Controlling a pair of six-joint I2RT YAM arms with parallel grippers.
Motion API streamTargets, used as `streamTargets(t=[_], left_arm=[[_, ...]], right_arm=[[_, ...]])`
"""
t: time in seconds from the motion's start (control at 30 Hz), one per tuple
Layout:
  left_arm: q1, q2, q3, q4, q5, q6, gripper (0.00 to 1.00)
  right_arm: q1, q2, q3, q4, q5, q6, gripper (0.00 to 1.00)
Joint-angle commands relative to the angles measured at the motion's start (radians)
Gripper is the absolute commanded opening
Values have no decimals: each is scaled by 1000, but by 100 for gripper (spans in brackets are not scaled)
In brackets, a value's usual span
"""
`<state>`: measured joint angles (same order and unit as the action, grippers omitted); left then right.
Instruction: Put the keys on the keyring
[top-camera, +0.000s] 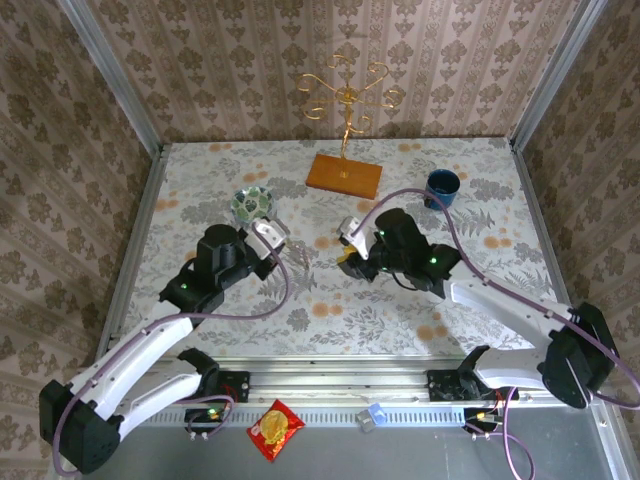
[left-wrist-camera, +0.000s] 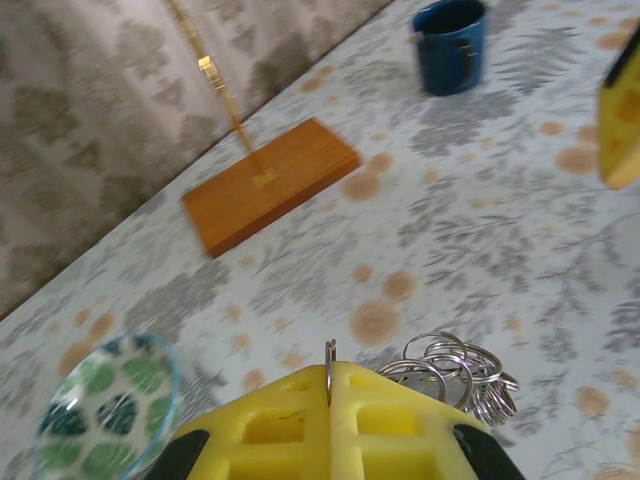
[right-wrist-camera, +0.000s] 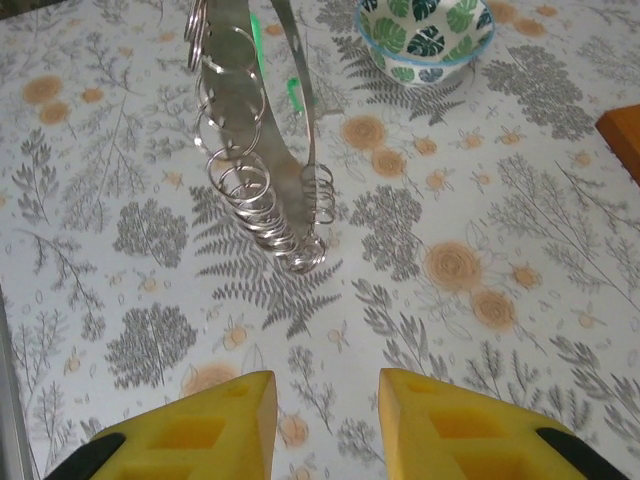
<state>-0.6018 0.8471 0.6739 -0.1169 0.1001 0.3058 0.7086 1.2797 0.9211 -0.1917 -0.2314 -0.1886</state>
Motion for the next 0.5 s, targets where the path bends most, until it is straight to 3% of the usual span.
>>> streamTargets(t=[0.0, 0.2, 0.47], left_arm=[[56, -71, 40, -73, -119, -43, 0], [198, -216, -27, -98, -302, -63, 0], [398, -385, -84, -150, -354, -95, 0]], right_arm=[[52, 99, 99, -5, 33, 65, 33], [136, 364, 329, -60, 49, 148, 33], [169, 733, 696, -163, 110, 427, 34]])
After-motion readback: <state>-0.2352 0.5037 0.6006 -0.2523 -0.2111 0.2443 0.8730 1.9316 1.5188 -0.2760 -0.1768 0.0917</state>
